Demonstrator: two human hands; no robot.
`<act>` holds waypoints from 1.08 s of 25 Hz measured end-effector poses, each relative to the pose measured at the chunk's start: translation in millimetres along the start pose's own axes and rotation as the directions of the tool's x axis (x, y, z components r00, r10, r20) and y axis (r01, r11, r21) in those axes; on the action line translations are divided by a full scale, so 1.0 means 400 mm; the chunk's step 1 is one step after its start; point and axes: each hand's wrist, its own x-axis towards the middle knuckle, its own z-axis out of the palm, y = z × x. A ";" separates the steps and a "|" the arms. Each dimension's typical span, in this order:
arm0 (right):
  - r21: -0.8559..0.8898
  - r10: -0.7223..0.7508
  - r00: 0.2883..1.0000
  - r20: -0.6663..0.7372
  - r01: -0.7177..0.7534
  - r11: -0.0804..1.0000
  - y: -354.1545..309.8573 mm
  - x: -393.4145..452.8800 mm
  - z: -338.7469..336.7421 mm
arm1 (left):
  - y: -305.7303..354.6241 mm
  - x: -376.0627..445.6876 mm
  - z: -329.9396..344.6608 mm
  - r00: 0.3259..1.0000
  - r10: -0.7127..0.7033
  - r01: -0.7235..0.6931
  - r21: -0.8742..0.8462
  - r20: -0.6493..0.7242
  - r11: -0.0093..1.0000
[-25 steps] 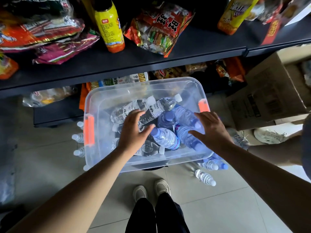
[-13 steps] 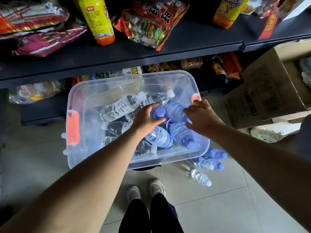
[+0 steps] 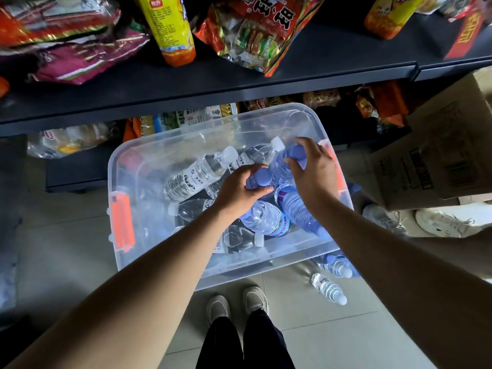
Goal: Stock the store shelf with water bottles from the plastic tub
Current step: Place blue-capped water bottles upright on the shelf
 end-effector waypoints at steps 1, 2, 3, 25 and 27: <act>0.068 0.088 0.996 -0.017 -0.086 0.994 0.000 -0.010 0.009 | 0.001 0.002 0.000 1.000 0.003 -0.003 -0.003 -0.001 1.000; 0.162 0.168 0.986 -0.026 -0.161 0.974 0.002 -0.014 0.017 | -0.001 0.003 0.000 1.000 0.000 0.000 -0.016 -0.003 1.000; 0.252 0.223 0.975 -0.014 -0.213 0.944 0.008 -0.015 0.027 | -0.001 0.003 0.001 1.000 -0.003 0.002 -0.033 -0.005 0.999; 0.703 0.039 0.996 -0.082 0.030 0.711 -0.391 -0.015 -0.588 | 0.566 -0.193 -0.380 0.969 0.205 -0.235 -0.268 -0.136 0.934; 0.710 -0.025 0.989 -0.143 0.120 0.694 -0.502 -0.015 -0.716 | 0.697 -0.236 -0.448 0.948 0.259 -0.304 -0.289 -0.184 0.908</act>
